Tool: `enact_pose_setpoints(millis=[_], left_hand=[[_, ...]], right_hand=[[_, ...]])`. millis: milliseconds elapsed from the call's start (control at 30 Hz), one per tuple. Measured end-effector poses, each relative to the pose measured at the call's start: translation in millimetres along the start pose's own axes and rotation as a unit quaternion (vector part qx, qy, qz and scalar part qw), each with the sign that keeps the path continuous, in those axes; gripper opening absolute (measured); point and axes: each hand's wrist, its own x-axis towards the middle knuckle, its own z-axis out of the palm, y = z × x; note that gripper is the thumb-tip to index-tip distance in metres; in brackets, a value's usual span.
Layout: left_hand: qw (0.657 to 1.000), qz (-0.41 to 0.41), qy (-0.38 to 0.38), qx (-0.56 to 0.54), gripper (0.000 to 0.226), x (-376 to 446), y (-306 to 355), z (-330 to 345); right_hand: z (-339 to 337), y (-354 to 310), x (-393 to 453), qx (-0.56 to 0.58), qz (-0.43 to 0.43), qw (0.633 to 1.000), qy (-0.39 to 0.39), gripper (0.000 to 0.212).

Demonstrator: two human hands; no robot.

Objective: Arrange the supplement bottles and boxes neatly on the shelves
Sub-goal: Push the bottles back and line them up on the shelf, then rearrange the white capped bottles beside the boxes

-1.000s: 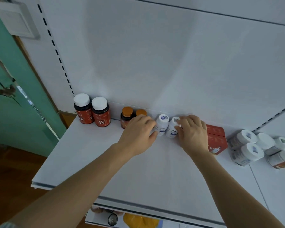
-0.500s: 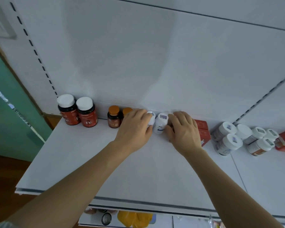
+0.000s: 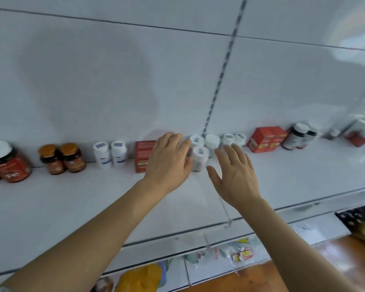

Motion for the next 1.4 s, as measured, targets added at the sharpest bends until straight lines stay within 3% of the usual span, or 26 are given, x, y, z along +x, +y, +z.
enact_pose_setpoints(millis=[600,867,1400], left_hand=[[0.987,0.139,-0.050,-0.065,0.052,136,397,137],[0.974,0.181,-0.070,-0.118,0.051,236,524,228],[0.968,0.199,-0.112,-0.108,0.050,390,738,397]], right_hand=[[-109,390,-121,-0.097,0.204,0.974,-0.021,0.065],[-111,545,-111,-0.132,0.268,0.953,-0.051,0.066],[-97,849,-86,-0.112,0.290,0.948,-0.061,0.063]])
